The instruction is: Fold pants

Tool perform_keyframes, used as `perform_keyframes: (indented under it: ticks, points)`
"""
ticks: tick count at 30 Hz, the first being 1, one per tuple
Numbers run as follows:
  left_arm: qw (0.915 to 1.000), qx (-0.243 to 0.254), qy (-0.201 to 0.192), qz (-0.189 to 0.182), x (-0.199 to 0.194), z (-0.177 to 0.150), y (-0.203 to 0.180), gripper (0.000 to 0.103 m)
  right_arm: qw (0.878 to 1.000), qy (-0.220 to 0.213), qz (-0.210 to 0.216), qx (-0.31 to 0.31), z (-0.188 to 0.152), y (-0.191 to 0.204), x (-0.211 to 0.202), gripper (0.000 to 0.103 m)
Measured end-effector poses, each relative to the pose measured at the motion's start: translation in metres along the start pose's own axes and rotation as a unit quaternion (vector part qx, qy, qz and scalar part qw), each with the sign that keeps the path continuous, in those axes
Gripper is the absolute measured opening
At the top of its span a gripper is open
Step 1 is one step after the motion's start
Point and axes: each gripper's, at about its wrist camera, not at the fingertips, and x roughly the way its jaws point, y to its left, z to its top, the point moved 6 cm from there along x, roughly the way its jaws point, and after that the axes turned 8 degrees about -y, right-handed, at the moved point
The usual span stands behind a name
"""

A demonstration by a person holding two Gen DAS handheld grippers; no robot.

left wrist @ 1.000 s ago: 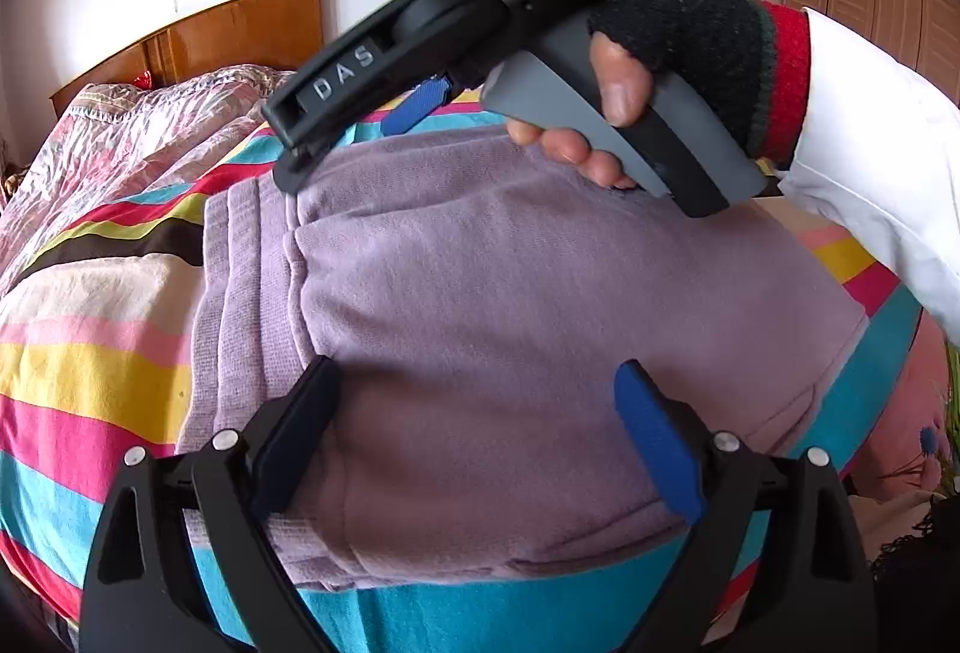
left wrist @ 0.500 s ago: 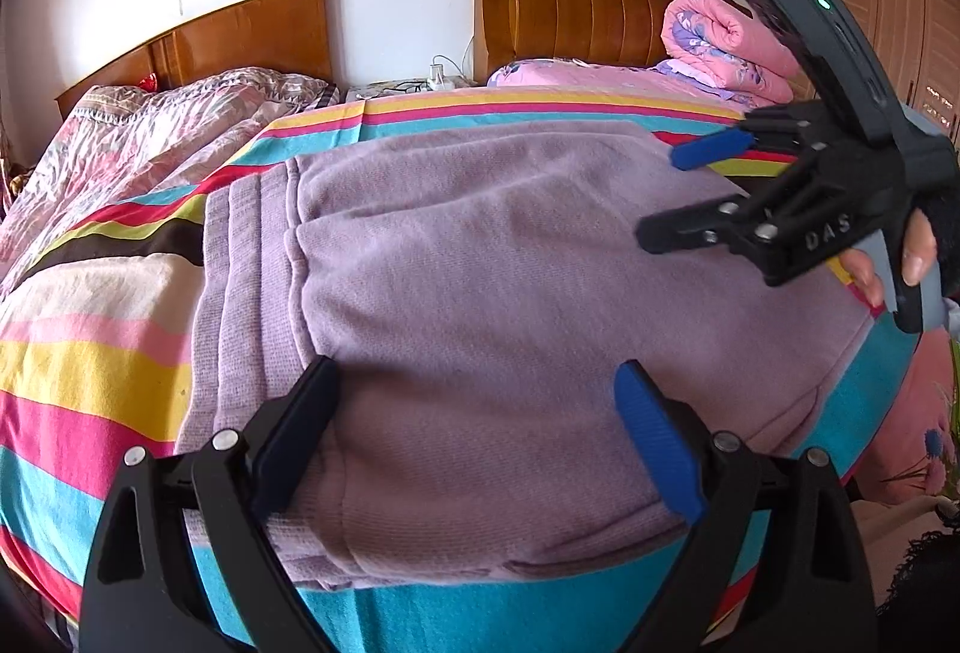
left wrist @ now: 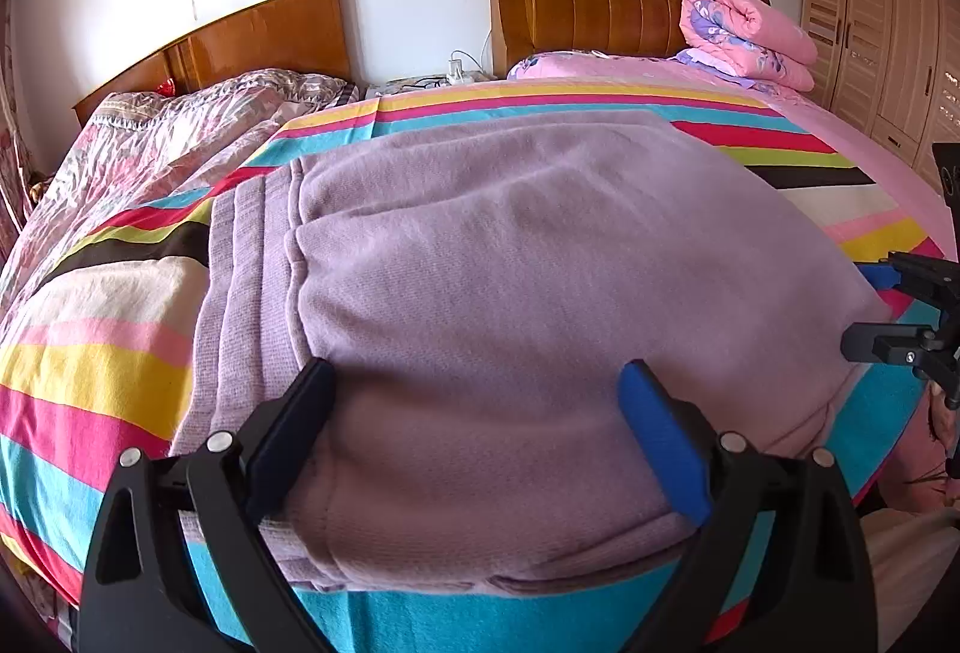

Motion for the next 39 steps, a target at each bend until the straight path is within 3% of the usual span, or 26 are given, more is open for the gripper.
perform_keyframes:
  ticks: [6,8,9,11,13,19,22,25,31,39]
  points:
    - [0.9997,-0.004,-0.002,0.022,0.001,0.002,-0.003,0.099,1.000,0.004,-0.007,0.005,-0.003,0.003,-0.005,0.095]
    - [0.9990,-0.005,-0.003,0.044,-0.005,0.004,-0.004,0.099,0.999,0.012,-0.034,-0.030,-0.005,0.008,-0.014,0.096]
    - [0.9971,-0.012,-0.012,0.074,-0.012,0.008,-0.002,0.100,0.997,0.004,-0.060,-0.055,-0.005,0.013,-0.023,0.096]
    - [0.9908,-0.042,-0.054,0.117,-0.037,0.015,0.003,0.102,0.994,-0.027,-0.075,-0.080,-0.005,0.022,-0.046,0.096]
    - [0.9873,-0.061,-0.096,0.111,-0.061,0.023,-0.001,0.102,0.993,-0.074,-0.062,-0.071,-0.004,0.031,-0.073,0.096]
    - [0.9638,-0.060,-0.162,0.203,-0.120,0.042,-0.025,0.102,0.979,-0.186,-0.065,-0.053,0.007,0.047,-0.129,0.097]
    - [0.9702,-0.055,-0.160,0.173,-0.135,0.040,-0.043,0.102,0.974,-0.214,-0.051,-0.046,0.013,0.055,-0.144,0.098]
    - [0.9765,-0.065,-0.143,0.148,-0.135,0.036,-0.053,0.102,0.974,-0.212,-0.060,-0.059,0.010,0.066,-0.144,0.098]
    - [0.9793,-0.067,-0.127,0.142,-0.126,0.031,-0.057,0.102,0.978,-0.185,-0.085,-0.047,-0.002,0.058,-0.133,0.098]
    - [0.9806,-0.066,-0.120,0.140,-0.122,0.028,-0.058,0.102,0.977,-0.190,-0.096,-0.020,-0.003,0.045,-0.134,0.098]
